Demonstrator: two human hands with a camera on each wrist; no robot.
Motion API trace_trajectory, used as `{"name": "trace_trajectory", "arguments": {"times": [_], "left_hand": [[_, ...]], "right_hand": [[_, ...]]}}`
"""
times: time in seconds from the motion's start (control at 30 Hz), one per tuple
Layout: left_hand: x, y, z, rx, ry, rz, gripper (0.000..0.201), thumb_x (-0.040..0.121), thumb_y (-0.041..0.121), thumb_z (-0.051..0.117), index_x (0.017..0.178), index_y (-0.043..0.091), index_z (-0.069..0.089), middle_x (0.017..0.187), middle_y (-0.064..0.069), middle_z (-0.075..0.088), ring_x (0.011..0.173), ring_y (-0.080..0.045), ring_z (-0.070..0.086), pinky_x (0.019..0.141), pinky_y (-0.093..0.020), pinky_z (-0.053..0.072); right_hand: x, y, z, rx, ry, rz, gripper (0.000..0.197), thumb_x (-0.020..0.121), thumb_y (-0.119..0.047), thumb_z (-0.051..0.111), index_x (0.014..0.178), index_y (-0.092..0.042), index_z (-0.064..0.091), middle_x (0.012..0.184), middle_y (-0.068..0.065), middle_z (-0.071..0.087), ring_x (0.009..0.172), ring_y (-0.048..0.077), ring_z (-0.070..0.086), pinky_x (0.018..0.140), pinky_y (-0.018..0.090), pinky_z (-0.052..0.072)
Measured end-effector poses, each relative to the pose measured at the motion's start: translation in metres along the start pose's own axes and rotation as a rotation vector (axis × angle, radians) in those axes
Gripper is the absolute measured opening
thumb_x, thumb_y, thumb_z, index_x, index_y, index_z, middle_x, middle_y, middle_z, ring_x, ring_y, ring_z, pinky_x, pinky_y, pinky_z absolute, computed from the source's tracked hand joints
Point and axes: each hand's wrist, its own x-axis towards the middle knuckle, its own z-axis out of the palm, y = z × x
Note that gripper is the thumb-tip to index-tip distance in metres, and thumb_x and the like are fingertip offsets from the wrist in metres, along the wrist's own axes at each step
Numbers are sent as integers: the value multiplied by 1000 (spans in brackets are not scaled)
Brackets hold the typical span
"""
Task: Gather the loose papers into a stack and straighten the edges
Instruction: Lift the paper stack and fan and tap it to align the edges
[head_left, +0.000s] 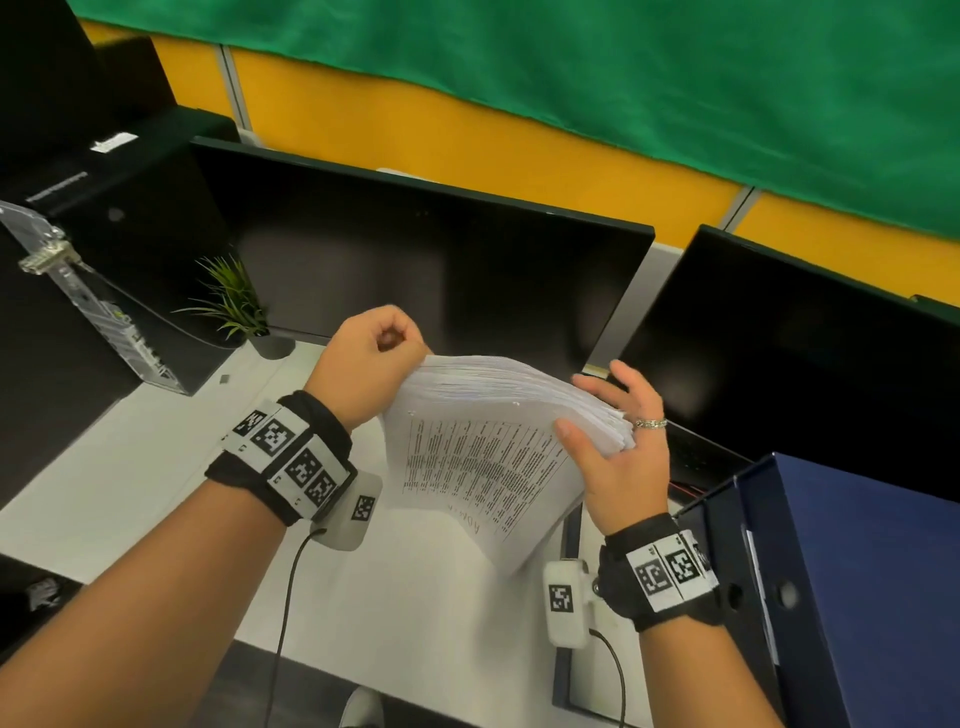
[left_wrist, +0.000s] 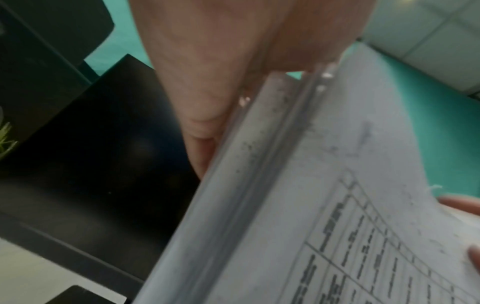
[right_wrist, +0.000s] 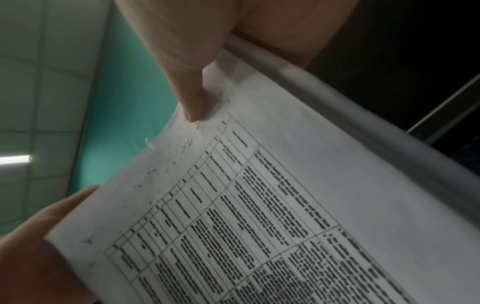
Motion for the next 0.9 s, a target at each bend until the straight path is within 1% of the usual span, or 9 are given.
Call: {"name": "trace_trajectory", "arguments": {"times": [0.1,0.17,0.3,0.37,0.43,0.53,0.6,0.77,0.9], "left_hand": [[-3,-13,-12,-240,-168,36,43,78,46,73,114,24,62,111,-6,74,103,-21,69,91,-38,56],[-10,-33,-20,-336,-332,-31,80,61,30,84,133,37,48,127,-2,66,119,-24,63,88,-33,55],[-24,-63,-17,-83,-629,-40,141,39,20,95,150,45,12,152,15,39,138,1,40,112,-20,37],[-27,-69,-7,108,-613,10,131,50,46,95,155,28,19,151,17,40,140,3,36,118,-26,32],[-25,-72,6,195,-445,32,88,68,55,82,144,26,47,143,11,53,132,-7,50,113,-40,42],[-22,-66,14,88,-120,16,32,86,19,75,117,28,69,120,4,71,112,-16,67,99,-48,53],[-21,-65,10,-91,-45,-39,34,81,10,79,110,26,72,111,5,75,106,-16,70,95,-45,56],[-32,-79,16,-189,-128,-13,69,55,30,90,114,21,55,108,9,66,101,-6,66,85,-30,58],[-30,-76,21,-301,-118,48,85,51,44,93,117,14,49,106,19,62,102,-5,63,82,-23,55]], "right_hand": [[0,-2,1,-141,0,-24,38,85,-17,73,103,-48,60,104,-31,63,101,3,63,84,44,58],[1,-3,0,-101,48,0,35,82,-18,75,103,-42,61,98,-32,63,96,2,64,80,41,60],[2,9,-1,103,124,134,77,70,-11,86,131,-33,46,111,-18,62,97,5,66,76,23,59],[2,16,1,129,119,203,64,70,-9,84,124,-28,56,108,-10,65,96,7,68,71,19,58],[5,19,5,121,112,250,41,73,-10,82,107,-26,65,100,-10,69,94,11,69,70,21,60],[11,11,3,165,101,234,34,73,-5,81,98,-24,69,90,-10,75,92,10,72,69,18,58],[14,4,-5,181,99,167,36,71,-1,81,100,-18,70,90,-11,76,90,7,72,71,17,57],[8,13,-4,170,-16,207,86,57,2,86,133,-16,50,109,2,67,96,8,68,80,23,58],[13,14,1,188,-20,214,87,58,7,86,132,-20,49,108,4,67,96,8,69,79,22,57]]}}
